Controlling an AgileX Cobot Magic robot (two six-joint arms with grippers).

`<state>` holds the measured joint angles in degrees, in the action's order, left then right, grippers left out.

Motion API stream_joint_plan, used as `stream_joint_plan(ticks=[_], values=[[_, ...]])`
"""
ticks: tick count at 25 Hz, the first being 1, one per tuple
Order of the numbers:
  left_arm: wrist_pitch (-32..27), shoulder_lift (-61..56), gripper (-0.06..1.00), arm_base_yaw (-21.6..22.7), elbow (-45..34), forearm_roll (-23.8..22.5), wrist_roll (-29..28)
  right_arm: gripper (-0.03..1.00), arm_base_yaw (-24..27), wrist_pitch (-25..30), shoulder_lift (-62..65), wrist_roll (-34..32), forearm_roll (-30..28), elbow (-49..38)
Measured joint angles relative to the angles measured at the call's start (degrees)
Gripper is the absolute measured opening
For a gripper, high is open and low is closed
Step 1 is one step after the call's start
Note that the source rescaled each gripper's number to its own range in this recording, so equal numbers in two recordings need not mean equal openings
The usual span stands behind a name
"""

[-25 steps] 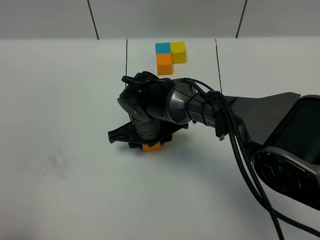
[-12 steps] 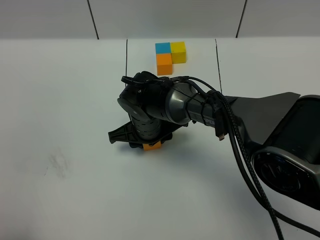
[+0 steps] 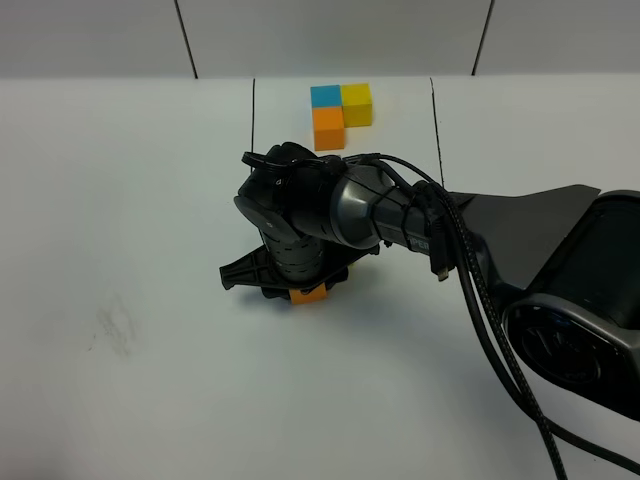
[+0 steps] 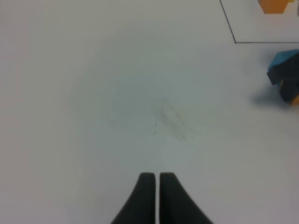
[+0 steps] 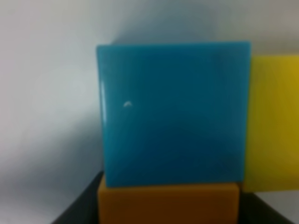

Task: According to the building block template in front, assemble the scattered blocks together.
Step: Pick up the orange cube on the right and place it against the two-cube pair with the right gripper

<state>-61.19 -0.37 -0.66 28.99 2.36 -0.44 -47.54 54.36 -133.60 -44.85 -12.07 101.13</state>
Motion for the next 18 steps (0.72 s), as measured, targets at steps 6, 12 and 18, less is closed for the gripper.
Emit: stream_joint_plan(ticks=[6,12,18], values=[[0.0,0.0,0.00,0.0,0.0,0.0,0.0,0.54,0.0,0.1,0.0,0.1,0.2,0.0],[0.0,0.0,0.00,0.0,0.0,0.0,0.0,0.54,-0.1,0.1,0.0,0.2,0.3,0.0],[0.0,0.0,0.00,0.0,0.0,0.0,0.0,0.54,-0.1,0.2,0.0,0.5,0.2,0.0]])
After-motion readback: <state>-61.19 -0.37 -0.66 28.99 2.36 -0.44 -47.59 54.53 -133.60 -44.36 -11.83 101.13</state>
